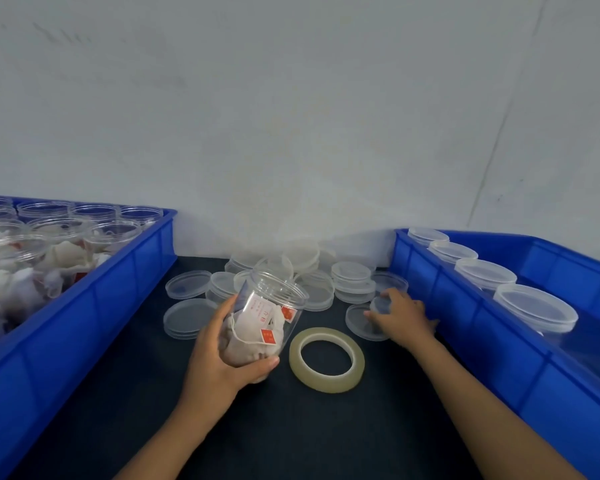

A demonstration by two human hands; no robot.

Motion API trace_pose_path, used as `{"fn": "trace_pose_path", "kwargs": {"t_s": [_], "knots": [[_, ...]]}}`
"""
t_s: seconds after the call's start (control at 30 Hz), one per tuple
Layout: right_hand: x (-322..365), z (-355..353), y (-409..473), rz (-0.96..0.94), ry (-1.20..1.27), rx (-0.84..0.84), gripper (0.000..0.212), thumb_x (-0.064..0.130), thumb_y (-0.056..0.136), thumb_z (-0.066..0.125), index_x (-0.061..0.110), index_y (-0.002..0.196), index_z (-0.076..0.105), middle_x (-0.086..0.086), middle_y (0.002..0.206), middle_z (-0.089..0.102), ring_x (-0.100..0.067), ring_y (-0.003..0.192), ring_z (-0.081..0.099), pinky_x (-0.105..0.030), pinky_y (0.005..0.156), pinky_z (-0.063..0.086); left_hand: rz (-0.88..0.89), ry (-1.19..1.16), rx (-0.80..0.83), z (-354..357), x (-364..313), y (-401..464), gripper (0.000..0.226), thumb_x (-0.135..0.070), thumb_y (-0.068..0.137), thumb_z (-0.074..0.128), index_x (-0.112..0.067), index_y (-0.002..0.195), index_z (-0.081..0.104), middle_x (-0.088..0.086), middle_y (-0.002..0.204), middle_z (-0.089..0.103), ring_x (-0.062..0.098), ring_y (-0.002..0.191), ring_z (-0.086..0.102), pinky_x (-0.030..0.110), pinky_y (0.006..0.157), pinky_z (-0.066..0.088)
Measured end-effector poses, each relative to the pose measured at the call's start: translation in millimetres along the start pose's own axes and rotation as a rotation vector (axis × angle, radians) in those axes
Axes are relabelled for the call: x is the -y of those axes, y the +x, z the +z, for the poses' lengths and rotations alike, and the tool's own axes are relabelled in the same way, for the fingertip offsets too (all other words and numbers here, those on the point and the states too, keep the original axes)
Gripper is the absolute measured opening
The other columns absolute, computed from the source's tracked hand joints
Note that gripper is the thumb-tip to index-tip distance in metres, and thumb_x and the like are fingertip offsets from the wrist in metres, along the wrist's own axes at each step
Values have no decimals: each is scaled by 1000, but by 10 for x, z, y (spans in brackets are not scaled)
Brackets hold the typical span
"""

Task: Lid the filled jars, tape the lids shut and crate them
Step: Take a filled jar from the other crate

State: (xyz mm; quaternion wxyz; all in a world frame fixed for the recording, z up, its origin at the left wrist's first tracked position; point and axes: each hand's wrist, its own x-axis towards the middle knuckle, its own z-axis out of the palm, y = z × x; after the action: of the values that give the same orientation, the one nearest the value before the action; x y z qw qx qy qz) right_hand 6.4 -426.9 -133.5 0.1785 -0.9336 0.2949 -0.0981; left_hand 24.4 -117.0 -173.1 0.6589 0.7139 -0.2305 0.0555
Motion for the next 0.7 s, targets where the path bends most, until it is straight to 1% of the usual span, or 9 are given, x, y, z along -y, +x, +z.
{"fn": "trace_pose_path", "kwargs": {"t_s": [0.1,0.2,0.27,0.4,0.47,0.53,0.57,0.63,0.7], "knots": [[-18,-56,-38,-84,-69,125,74,61,86,56,37,148,23,1,160,17,-34,143,16,-62,109,21,6,-12,3,6,-16,-5,100,-10,57,91,-47,136,42,-18,133,46,8,123,49,33,96,51],[27,-73,-62,-161,-33,151,74,61,87,55,38,148,22,0,160,18,-35,145,13,-60,113,16,6,-22,7,6,-28,-4,100,-9,58,91,-47,137,43,-16,133,46,8,123,49,36,97,51],[68,-64,-76,-167,-88,128,75,63,86,55,34,148,24,-4,158,24,-36,144,18,-56,112,21,2,-29,7,6,-29,-7,100,-9,58,91,-48,136,43,-18,133,47,7,122,49,33,96,51],[143,-116,-140,-169,-187,-30,84,73,81,50,33,149,20,-12,150,29,-37,136,28,-54,108,31,15,-39,5,2,-22,-17,98,-9,57,92,-54,130,45,-24,127,49,-4,116,50,14,80,50],[223,-163,-235,-236,20,-123,72,69,84,48,43,145,20,-12,140,33,-35,130,30,-54,106,33,32,-17,25,-3,-38,-25,100,-9,56,92,-54,132,46,-22,130,49,-8,116,49,17,84,51],[348,-186,-387,-261,445,-155,50,56,91,47,44,136,30,-11,137,33,-30,126,32,-52,107,32,39,-3,36,1,-52,-31,103,-8,54,93,-49,136,45,-18,133,49,-5,119,51,22,91,52],[416,-185,-483,-241,674,-134,41,50,94,48,41,131,35,-11,137,33,-27,122,36,-51,105,35,44,5,31,6,-54,-38,105,-9,53,94,-47,137,44,-18,131,51,-5,118,52,19,90,52],[530,-167,-710,-159,1055,-21,35,41,94,52,32,125,39,-9,133,36,-21,108,47,-47,94,45,35,32,13,18,-71,-55,105,-14,50,96,-51,129,37,-21,121,52,-6,107,56,7,77,49],[584,-101,-913,-108,1332,161,35,32,89,57,27,119,40,-8,122,43,-21,102,50,-44,82,48,8,59,3,21,-86,-74,94,-20,49,96,-47,113,32,-19,115,48,-5,101,55,4,70,46]]}}
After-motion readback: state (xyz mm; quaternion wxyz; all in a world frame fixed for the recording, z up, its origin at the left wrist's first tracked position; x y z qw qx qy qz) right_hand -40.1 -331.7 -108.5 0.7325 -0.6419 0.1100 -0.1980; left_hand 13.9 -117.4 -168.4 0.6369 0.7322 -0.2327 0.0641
